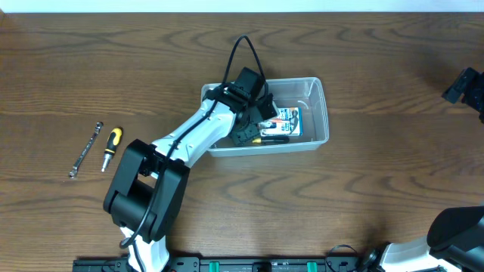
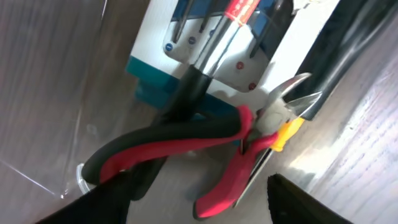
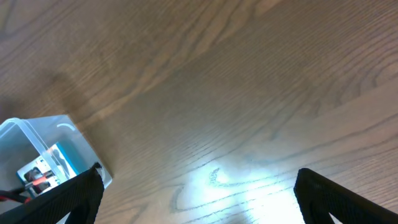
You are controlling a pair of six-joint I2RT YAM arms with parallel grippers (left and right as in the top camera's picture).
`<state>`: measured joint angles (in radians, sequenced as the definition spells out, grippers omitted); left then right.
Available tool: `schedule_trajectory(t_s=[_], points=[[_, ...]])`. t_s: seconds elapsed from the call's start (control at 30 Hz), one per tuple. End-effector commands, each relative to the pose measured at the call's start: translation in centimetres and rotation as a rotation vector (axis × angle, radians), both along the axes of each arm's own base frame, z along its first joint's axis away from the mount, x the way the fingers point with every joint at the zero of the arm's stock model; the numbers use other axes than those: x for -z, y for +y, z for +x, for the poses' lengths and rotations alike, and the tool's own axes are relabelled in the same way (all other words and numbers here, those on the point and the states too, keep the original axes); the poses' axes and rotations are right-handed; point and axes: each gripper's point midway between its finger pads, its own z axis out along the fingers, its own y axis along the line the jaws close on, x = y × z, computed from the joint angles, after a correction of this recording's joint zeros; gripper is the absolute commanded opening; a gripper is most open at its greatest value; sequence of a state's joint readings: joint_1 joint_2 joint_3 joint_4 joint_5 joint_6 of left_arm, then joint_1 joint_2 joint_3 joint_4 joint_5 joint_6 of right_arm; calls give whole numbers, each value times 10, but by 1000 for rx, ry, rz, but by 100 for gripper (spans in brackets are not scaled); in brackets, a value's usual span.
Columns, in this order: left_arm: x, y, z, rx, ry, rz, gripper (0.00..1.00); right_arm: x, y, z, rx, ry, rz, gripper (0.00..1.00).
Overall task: Pack container
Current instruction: 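Release pliers into the container and withdraw left gripper leftward, then lower left gripper onto the yellow-black screwdriver handle and grasp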
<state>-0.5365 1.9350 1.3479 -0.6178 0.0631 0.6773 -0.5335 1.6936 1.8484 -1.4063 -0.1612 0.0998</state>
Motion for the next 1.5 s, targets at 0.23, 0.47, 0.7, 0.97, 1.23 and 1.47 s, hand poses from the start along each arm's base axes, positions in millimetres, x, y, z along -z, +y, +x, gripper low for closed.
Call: schedule_trajectory(t_s=[0.23, 0.47, 0.7, 0.97, 1.23, 1.47], points=[[-146, 35, 1, -135, -263, -17, 84, 0, 3, 0, 7, -2, 12, 99], [-223, 137, -27, -492, -376, -54, 96, 0, 3, 0, 7, -2, 13, 99], [-223, 243, -32, -839, -325, -117, 98, 0, 3, 0, 7, -2, 13, 99], [-148, 316, -31, -1113, -103, -77, 98, 0, 2, 0, -16, 0, -3, 99], [-69, 331, -27, -1228, 142, -27, 98, 0, 0, 0, -61, 3, -31, 99], [-22, 330, -32, -1225, 288, 18, 98, 2, -9, -5, -44, 34, -76, 99]])
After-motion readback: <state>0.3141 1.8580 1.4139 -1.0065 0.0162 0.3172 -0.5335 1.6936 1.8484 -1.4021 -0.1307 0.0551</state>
